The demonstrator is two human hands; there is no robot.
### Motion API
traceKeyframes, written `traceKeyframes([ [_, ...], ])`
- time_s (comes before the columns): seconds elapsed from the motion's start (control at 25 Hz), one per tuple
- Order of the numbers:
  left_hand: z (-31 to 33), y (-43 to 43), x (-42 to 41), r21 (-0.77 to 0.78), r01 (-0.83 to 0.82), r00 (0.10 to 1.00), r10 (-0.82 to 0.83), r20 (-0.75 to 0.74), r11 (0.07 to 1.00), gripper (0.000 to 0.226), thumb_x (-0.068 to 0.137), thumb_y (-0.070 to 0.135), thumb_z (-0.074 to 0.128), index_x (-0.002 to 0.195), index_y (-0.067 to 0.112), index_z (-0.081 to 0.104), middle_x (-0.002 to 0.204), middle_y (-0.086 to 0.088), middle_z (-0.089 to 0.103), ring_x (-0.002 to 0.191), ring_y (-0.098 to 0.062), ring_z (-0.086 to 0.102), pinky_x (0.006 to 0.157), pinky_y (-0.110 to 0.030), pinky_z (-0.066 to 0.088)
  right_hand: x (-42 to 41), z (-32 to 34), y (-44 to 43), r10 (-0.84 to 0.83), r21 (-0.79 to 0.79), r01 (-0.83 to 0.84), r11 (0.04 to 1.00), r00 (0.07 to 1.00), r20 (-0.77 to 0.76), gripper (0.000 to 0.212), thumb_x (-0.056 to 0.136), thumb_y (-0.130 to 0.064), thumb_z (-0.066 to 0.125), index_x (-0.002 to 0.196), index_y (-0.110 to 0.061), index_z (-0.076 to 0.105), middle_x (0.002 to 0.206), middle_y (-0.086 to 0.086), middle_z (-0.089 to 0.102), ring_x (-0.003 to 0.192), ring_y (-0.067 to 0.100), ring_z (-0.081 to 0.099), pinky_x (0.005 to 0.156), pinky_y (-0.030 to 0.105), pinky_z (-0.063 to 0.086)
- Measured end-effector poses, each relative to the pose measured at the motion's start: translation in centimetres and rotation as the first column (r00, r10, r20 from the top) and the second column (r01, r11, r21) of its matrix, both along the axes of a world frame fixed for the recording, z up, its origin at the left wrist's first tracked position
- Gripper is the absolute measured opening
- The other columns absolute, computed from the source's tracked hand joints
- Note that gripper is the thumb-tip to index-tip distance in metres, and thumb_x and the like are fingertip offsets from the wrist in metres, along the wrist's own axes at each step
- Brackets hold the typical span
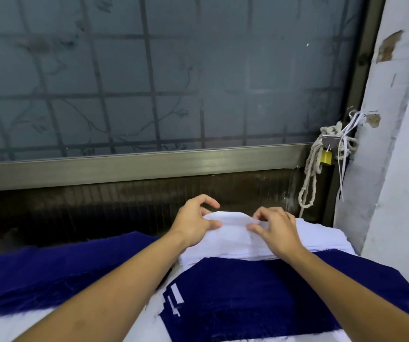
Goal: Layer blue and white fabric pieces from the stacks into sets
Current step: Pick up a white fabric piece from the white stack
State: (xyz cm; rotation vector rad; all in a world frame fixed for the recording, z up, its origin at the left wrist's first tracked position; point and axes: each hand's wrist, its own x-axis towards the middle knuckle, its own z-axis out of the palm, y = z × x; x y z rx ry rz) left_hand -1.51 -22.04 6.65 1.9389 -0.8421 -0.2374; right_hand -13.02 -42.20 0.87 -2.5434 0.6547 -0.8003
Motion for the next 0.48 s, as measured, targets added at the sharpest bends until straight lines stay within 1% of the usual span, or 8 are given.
traceKeyframes([
  [0.04, 1.0, 1.0, -0.1, -0.005, -0.01, 1.0, 0.01, 0.025, 1.0, 0.032, 0.084, 0.01, 0.083, 0.105, 0.027, 0.066, 0.09, -0.009, 0.074, 0.08, -0.019, 0.069, 0.063, -0.025, 0.049, -0.7, 0.8, -0.2, 0.009, 0.035, -0.01, 0.999, 1.0, 0.023, 0.019, 0.09, -0.038, 0.074, 0.082, -0.036, 0.057, 0.092, -0.016, 0.064, 0.104, 0.009, 0.054, 0.109, 0.042, 0.034],
  [0.08, 2.0, 2.2, -0.2, -0.015, -0.028, 0.999, 0.029, 0.046, 1.0, 0.03, 0.083, 0.011, 0.083, 0.102, 0.026, 0.067, 0.089, -0.01, 0.073, 0.08, -0.021, 0.07, 0.064, -0.027, 0.051, -1.4, 1.6, -0.3, 0.014, 0.065, -0.017, 0.998, 0.999, 0.05, 0.021, 0.089, -0.034, 0.075, 0.081, -0.035, 0.056, 0.088, -0.015, 0.065, 0.1, 0.01, 0.058, 0.109, 0.045, 0.037],
  [0.12, 2.9, 3.4, -0.4, -0.03, -0.053, 0.997, 0.055, 0.062, 0.998, 0.028, 0.082, 0.011, 0.084, 0.1, 0.025, 0.068, 0.088, -0.01, 0.073, 0.08, -0.022, 0.07, 0.067, -0.028, 0.053, -2.2, 2.5, -0.3, 0.015, 0.084, -0.021, 0.996, 0.997, 0.069, 0.019, 0.089, -0.031, 0.076, 0.083, -0.034, 0.058, 0.088, -0.014, 0.067, 0.099, 0.011, 0.06, 0.108, 0.047, 0.039],
  [0.2, 4.2, 6.0, -0.7, -0.058, -0.111, 0.99, 0.116, 0.084, 0.992, 0.023, 0.081, 0.013, 0.085, 0.094, 0.022, 0.069, 0.088, -0.009, 0.072, 0.079, -0.021, 0.067, 0.071, -0.03, 0.053, -3.6, 4.1, 0.1, 0.002, 0.059, -0.005, 0.998, 0.999, 0.046, 0.012, 0.09, -0.032, 0.076, 0.094, -0.032, 0.065, 0.096, -0.01, 0.07, 0.105, 0.016, 0.062, 0.11, 0.048, 0.038],
  [0.24, 4.6, 7.3, -0.8, -0.067, -0.134, 0.986, 0.14, 0.089, 0.989, 0.02, 0.081, 0.014, 0.086, 0.091, 0.021, 0.07, 0.088, -0.008, 0.071, 0.079, -0.019, 0.065, 0.072, -0.031, 0.052, -4.1, 4.8, 0.4, -0.007, 0.031, 0.006, 1.0, 1.0, 0.02, 0.013, 0.091, -0.033, 0.074, 0.101, -0.031, 0.067, 0.101, -0.008, 0.071, 0.11, 0.019, 0.062, 0.111, 0.047, 0.036],
  [0.36, 5.2, 11.4, -1.4, -0.088, -0.184, 0.979, 0.19, 0.077, 0.979, 0.015, 0.082, 0.017, 0.085, 0.09, 0.019, 0.073, 0.092, -0.002, 0.073, 0.084, -0.017, 0.065, 0.076, -0.031, 0.051, -5.4, 6.4, 2.2, -0.013, 0.027, 0.014, 1.0, 0.999, -0.044, 0.033, 0.093, -0.037, 0.071, 0.122, -0.022, 0.069, 0.117, 0.0, 0.072, 0.123, 0.023, 0.058, 0.116, 0.046, 0.03],
  [0.4, 5.3, 12.9, -1.6, -0.084, -0.2, 0.975, 0.206, 0.077, 0.976, 0.012, 0.083, 0.018, 0.084, 0.091, 0.019, 0.074, 0.093, 0.0, 0.073, 0.086, -0.016, 0.066, 0.076, -0.028, 0.051, -5.9, 6.8, 2.9, -0.007, 0.038, 0.009, 0.999, 0.998, -0.058, 0.039, 0.092, -0.038, 0.072, 0.126, -0.018, 0.067, 0.124, 0.002, 0.07, 0.128, 0.024, 0.056, 0.117, 0.047, 0.03],
  [0.48, 5.6, 16.1, -1.8, -0.057, -0.229, 0.971, 0.233, 0.062, 0.972, 0.008, 0.087, 0.02, 0.081, 0.093, 0.019, 0.077, 0.092, 0.002, 0.075, 0.086, -0.017, 0.068, 0.073, -0.026, 0.05, -7.0, 7.6, 4.2, 0.021, 0.073, -0.014, 0.997, 0.996, -0.088, 0.044, 0.091, -0.039, 0.072, 0.127, -0.014, 0.068, 0.132, 0.003, 0.066, 0.131, 0.025, 0.054, 0.117, 0.048, 0.03],
])
